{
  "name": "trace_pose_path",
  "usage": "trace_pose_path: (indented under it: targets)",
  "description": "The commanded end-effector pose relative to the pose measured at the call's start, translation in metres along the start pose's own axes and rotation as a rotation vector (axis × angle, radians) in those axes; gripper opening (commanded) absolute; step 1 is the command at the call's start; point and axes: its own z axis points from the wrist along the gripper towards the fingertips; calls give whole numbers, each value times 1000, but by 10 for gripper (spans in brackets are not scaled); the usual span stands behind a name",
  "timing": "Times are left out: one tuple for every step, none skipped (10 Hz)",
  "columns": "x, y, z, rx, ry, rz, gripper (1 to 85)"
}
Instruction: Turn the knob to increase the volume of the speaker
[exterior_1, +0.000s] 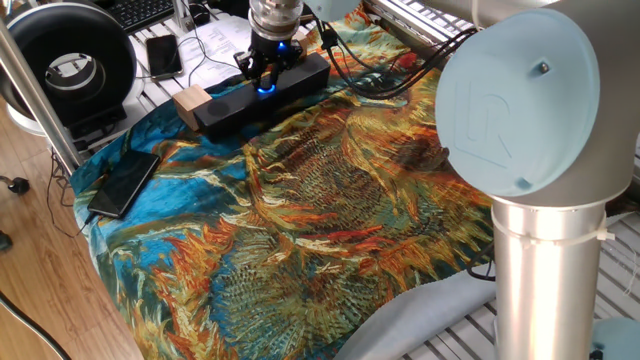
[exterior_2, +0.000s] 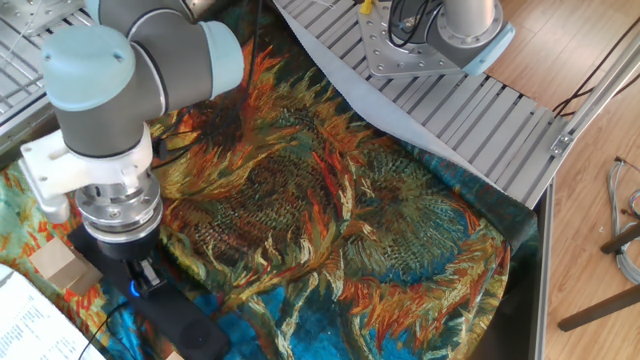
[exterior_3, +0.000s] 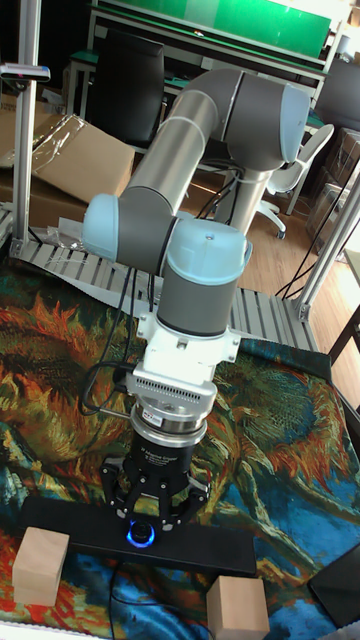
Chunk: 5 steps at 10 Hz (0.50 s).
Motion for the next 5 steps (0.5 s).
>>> trace_pose_path:
  targets:
    - [13,-10,-3,7,60,-171,403]
    - [12,-20,-5,30,70,-266,397]
    - [13,-19,-8,36,84,-307,383]
    - [13,-25,-13,85,99,-345,360]
    - [13,-22,-16,104,107,-338,330]
